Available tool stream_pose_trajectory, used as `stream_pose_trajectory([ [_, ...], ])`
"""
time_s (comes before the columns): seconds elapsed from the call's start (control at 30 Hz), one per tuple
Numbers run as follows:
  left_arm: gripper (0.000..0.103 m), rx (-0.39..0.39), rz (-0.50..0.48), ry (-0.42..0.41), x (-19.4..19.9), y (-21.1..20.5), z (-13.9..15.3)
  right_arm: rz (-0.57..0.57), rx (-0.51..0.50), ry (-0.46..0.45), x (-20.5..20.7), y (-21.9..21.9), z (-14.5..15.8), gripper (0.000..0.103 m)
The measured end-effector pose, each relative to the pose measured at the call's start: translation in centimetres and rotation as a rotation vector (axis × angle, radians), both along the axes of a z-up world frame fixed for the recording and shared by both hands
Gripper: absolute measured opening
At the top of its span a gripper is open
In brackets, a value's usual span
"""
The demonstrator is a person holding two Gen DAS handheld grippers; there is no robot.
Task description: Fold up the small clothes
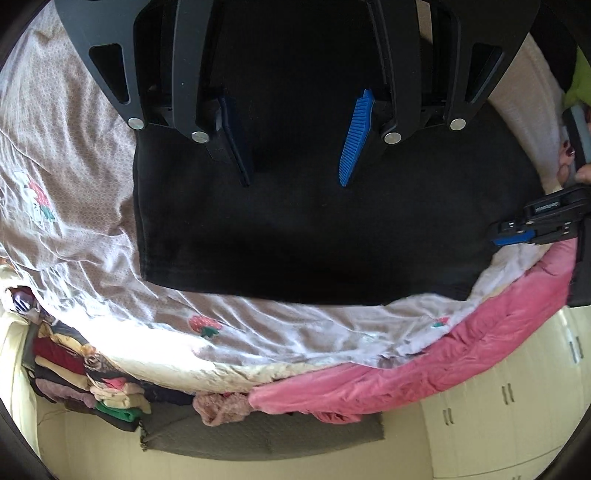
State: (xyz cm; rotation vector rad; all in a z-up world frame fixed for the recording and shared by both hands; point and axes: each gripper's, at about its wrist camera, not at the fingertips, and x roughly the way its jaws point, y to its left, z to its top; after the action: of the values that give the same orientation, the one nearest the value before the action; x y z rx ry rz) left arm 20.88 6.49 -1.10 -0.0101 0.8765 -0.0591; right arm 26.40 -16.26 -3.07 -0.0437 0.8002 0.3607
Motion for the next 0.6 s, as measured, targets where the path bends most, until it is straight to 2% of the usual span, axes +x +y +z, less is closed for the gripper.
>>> stream_pose_trajectory([
  [0.23,0.030,-0.052,0.047,-0.028,-0.1,1.6,0.0,-0.081,-0.003,0.032,1.7,-1.4,-1.1,0.047],
  [0.4,0.031,-0.076,0.105,-0.091,-0.7,3.5,1.2,-0.103,0.028,-0.045,0.7,-3.1,0.7,0.047],
  [0.47,0.036,-0.097,0.143,-0.093,-0.5,4.9,1.5,-0.141,0.037,-0.053,1.1,-4.2,1.0,0.047],
  [0.6,0.037,-0.111,0.198,-0.069,0.0,6.9,0.8,-0.195,0.007,-0.045,2.4,-5.9,0.9,0.047],
])
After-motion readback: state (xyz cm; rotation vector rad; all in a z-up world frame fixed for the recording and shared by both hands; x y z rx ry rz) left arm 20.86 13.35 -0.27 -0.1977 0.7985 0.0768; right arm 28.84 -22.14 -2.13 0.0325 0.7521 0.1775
